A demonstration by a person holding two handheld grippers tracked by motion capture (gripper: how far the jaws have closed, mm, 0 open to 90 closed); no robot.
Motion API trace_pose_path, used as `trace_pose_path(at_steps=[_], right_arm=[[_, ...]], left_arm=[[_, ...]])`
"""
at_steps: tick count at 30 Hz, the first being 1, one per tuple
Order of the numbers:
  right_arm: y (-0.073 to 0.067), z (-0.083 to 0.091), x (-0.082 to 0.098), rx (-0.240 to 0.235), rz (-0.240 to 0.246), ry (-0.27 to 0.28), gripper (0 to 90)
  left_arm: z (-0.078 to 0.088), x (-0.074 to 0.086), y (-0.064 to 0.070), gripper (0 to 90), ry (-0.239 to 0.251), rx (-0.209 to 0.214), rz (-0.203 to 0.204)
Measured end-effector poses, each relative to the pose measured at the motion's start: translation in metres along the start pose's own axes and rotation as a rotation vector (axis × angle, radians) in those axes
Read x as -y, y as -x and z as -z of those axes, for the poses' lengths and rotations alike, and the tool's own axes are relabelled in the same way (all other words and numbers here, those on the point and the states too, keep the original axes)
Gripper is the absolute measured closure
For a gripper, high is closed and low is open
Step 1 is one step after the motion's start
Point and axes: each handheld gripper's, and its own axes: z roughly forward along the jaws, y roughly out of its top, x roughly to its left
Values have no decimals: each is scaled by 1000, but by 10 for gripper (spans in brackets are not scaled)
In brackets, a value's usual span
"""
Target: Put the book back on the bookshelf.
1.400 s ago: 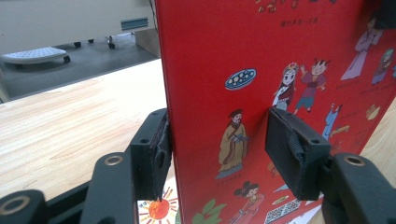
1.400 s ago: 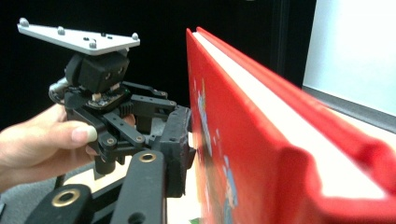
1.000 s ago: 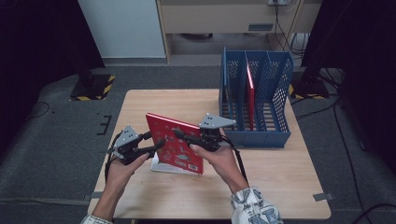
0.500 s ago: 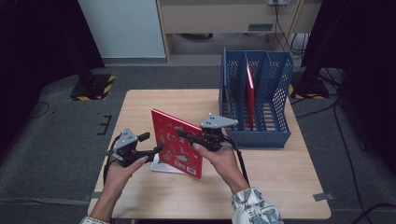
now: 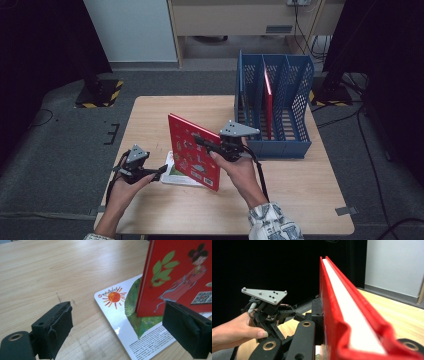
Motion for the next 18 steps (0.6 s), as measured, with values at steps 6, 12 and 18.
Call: trace_pose_path(at_steps=[6,12,18], right_arm=[[3,5,-2,29,-7,2,798],[5,9,-3,48,-11,2,798],[6,14,-4,62,-14,2,798]], left_arm=[[-2,6,-8,70,-24,-28,21],[-4,10,-11,37,-46,-30,28],[-3,11,-14,36,-56,-38,42]])
